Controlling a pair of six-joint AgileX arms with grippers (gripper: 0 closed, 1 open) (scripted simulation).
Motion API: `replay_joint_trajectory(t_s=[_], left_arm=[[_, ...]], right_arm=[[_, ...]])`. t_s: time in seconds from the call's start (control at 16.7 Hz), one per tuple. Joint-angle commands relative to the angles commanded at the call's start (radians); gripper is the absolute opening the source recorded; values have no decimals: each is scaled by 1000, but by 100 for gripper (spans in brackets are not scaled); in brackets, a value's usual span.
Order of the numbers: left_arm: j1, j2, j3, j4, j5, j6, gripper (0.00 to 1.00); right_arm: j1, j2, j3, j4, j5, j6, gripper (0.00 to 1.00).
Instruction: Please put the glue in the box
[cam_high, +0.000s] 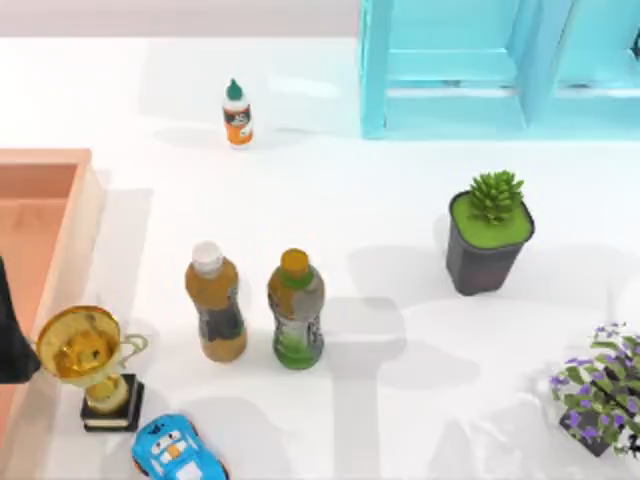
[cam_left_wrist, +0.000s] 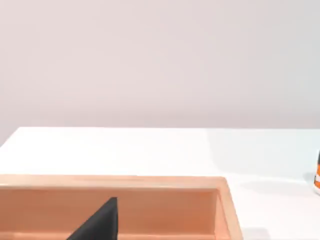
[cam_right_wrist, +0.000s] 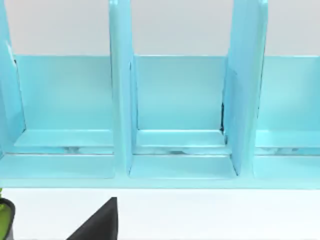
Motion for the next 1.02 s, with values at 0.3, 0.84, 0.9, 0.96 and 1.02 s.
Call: replay_joint_trajectory(t_s=[0.3, 0.84, 0.9, 0.96, 1.02], left_arm=[[-21, 61, 38, 18, -10, -5, 100], [-188, 753, 398, 193, -135, -73, 100], [-211, 866, 450, 219, -154, -83, 100], [-233, 978, 503, 244, -172, -94, 100], [-256, 1083, 555, 270, -190, -105, 100]], right_arm=[[0, 0, 0, 0, 0, 0, 100], [0, 0, 0, 0, 0, 0, 100], [0, 0, 0, 0, 0, 0, 100], [0, 0, 0, 0, 0, 0, 100], [0, 0, 0, 0, 0, 0, 100]])
